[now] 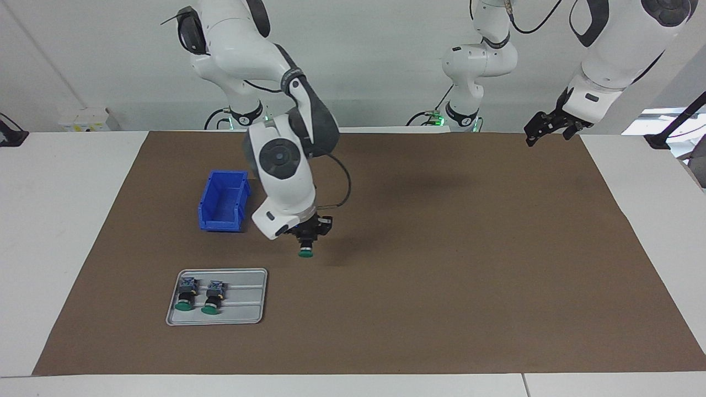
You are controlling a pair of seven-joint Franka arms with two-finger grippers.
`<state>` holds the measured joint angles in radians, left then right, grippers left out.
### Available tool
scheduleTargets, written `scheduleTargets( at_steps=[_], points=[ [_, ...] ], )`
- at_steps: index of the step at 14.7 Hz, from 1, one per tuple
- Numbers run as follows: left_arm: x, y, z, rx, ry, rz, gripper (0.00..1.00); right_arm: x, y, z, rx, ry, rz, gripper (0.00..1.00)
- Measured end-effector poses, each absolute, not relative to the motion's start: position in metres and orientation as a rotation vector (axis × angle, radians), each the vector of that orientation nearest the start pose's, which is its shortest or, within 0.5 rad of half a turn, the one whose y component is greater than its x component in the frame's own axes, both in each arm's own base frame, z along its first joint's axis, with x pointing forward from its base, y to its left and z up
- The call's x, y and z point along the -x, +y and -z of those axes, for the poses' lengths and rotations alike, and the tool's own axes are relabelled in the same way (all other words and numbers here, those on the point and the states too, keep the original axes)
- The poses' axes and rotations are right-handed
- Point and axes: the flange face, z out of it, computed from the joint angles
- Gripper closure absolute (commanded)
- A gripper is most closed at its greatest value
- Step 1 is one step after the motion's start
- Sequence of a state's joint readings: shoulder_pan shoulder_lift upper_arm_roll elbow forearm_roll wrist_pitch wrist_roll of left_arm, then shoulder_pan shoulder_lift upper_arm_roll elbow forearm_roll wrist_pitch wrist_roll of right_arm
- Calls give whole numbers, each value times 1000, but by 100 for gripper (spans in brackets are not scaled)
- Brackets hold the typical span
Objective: Place and press button with both arms
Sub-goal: 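Carry the button to the table center and set it down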
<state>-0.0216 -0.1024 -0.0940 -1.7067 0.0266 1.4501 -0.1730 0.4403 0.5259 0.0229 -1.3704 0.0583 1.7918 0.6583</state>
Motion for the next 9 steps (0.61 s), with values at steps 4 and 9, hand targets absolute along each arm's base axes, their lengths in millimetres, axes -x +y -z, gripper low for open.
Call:
scheduleTargets(
  at_steps=[4, 9],
  points=[
    [-504, -58, -606, 3074, -92, -228, 0, -587, 374, -404, 3092, 667, -194, 100],
    [-504, -58, -606, 3074, -92, -228, 0, -569, 400, -399, 2889, 1379, -181, 96]
  ],
)
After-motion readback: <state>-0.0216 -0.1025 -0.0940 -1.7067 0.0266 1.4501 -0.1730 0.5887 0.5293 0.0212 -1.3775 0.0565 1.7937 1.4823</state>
